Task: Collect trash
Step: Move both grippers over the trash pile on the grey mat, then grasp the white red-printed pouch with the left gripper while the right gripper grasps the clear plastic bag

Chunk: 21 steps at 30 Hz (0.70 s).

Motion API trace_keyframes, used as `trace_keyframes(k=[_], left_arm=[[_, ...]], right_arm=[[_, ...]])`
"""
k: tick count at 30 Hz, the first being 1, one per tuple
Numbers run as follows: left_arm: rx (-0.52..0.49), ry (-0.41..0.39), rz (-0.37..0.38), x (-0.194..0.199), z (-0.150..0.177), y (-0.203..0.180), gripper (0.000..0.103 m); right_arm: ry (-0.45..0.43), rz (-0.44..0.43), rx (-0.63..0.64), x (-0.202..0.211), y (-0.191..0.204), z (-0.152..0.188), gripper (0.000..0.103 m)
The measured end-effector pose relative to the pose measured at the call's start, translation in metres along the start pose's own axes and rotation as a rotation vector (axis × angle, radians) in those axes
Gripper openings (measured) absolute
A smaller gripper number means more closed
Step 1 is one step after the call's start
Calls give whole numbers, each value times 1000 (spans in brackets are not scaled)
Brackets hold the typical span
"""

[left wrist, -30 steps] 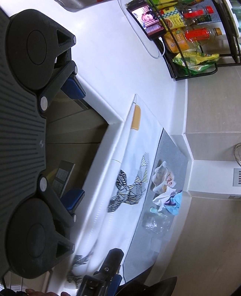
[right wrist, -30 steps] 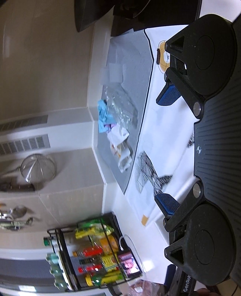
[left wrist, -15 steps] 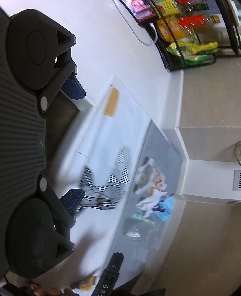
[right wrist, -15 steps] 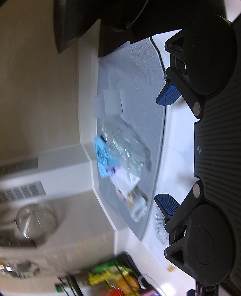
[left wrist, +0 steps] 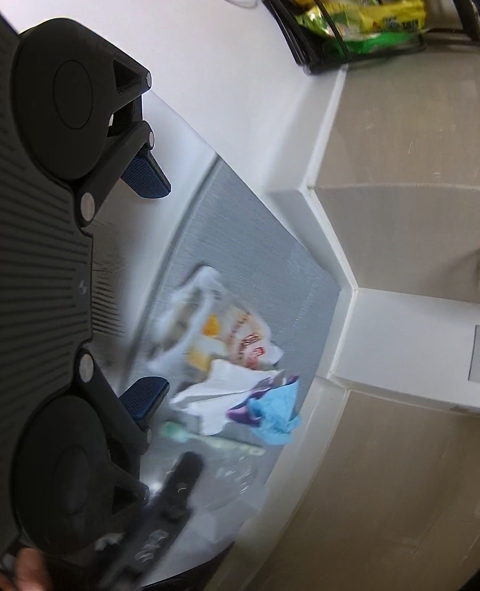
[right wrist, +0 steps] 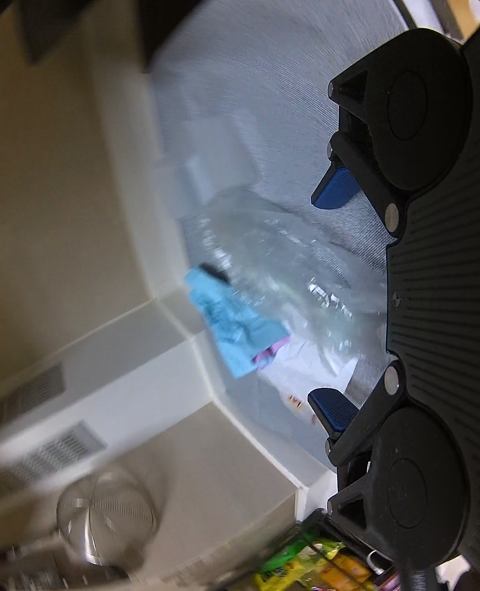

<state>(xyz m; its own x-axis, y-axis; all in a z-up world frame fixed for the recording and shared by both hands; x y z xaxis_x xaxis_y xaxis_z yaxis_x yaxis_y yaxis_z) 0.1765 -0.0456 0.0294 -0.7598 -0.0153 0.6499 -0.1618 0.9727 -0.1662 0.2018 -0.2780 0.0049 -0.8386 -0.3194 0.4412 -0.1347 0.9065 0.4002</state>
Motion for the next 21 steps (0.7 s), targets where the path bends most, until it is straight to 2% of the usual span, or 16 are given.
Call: trace_keyframes(k=[3,6,9,10,11,12,13,14,16,21], left_arm=[[-20,34,23,-22,-13,-2,103],[-60,53,3,-42,-20,-4,103],[-21,65,34,-53,-22,2,102],[10,53,50,-53,-22,4,91],[30,43,56,-52,-21,5,79],[39,46,65,-52,-22,4,61],[48,27,55,-49,-23,4,45],[44,13,54,-46,-24,4,38],[48,-5,67,-38,-27,5,29],[36,-54,31,-13,-20,13,23]], right_arm=[[0,-17,-25,-2,-7,-2,103],[3,-19,-27,-3,-6,-3,103],[5,-33,-21,-3,-5,-2,101],[11,-44,-16,-4,-5,-1,89],[30,-56,-15,-5,-4,0,65],[56,-62,-19,-8,-5,1,49],[83,-61,-30,-11,-7,2,22],[97,-60,-46,-12,-9,3,9],[91,-60,-67,-12,-12,4,7],[66,-51,-89,-9,-17,4,5]])
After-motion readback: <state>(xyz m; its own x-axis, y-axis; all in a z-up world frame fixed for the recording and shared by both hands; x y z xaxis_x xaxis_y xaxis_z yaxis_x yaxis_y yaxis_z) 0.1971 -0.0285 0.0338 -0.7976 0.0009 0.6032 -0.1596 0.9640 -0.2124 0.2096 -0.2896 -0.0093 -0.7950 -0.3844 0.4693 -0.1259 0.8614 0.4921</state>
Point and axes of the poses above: each gripper's, at about its wrist camera, not at the fingertips, and x roughly against the way its jaws point, y to its left, z to its underside, the point moved 2 cm from there along -x, roughly the way its jaws point, and after that the axes turned 7 degrees about z, right-handed, at the moved point
